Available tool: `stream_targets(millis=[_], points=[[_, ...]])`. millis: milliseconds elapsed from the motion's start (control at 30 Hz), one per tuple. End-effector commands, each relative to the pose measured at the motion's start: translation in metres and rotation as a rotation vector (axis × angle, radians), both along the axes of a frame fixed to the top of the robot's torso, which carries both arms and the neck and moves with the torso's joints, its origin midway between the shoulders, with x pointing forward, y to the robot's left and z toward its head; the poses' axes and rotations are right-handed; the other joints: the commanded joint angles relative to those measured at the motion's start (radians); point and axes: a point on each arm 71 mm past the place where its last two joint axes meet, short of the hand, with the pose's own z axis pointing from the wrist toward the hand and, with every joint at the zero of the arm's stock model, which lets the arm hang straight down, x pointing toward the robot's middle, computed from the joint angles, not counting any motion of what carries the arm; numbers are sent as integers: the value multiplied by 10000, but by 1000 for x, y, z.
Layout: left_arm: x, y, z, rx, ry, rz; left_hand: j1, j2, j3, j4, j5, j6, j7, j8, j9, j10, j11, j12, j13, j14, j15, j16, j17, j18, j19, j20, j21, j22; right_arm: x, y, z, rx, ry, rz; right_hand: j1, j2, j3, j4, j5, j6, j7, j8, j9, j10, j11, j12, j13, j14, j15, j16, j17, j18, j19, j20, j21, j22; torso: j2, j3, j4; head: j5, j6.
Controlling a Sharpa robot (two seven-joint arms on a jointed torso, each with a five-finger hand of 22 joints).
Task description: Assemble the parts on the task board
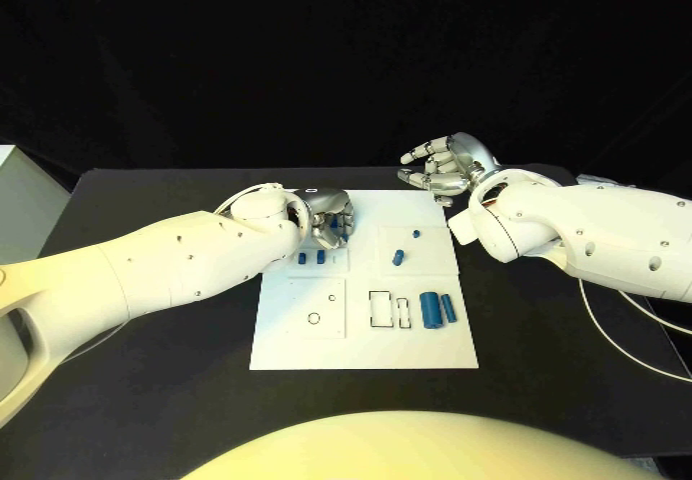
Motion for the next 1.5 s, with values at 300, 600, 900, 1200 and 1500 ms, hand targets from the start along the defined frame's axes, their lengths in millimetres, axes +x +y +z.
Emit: stream_targets(millis=[300,600,900,1200,1500], points=[[-2,-1,-10,302,378,-110,24,127,42,-91,-32,111,-4,-85,-31,135,-5,-90,-63,166,-23,146,122,-8,172,-38,158,174,-1,2,0,-16,-59,234,-89,-3,65,-13,74,-84,6,66,11,-11,7,-46,-10,156,-71,-60,20,195,-33,-25,-37,-7,-9,-7,4,-34,2],[-3,-3,-7,-260,-38,-346,206,472,82,-460,-30,1017,-156,149,137,1170,-341,-52,-11,1490,-318,884,1771,-184,977,-268,878,1141,-1,2,1,-15,-62,239,-95,0,79,-15,93,-85,6,74,13,-5,6,-43,-14,160,-73,-60,26,193,-25,-26,-30,-2,-18,-8,0,-31,2],[-3,1,-2,-963,-441,-261,84,489,74,-533,-28,1222,-188,122,182,1375,-381,-163,9,1660,-367,947,1887,-221,1118,-345,1020,1312,-1,2,1,-18,-65,234,-109,2,102,-17,128,-88,5,86,17,19,5,-23,-4,164,-74,-64,25,195,-25,-29,-52,-16,-16,-9,6,-43,2],[-4,11,4,-1581,-639,-83,55,479,62,-533,-27,1232,-190,111,184,1384,-380,-189,6,1708,-367,967,1971,-232,1159,-350,1046,1359,-1,1,0,-29,-74,214,-109,2,102,-17,128,-88,5,86,17,19,5,-23,-4,164,-74,-64,25,195,-25,-29,-52,-16,-23,-7,7,-47,14],[-8,30,21,-2110,-192,158,36,469,55,-537,-24,1236,-190,98,185,1393,-378,-210,4,1708,-366,965,1951,-231,1155,-354,1045,1355,0,-2,0,-61,-71,143,-109,2,102,-17,128,-88,5,86,17,19,5,-23,-4,164,-74,-64,25,195,-25,-29,-52,-16,-65,1,48,-33,25]])
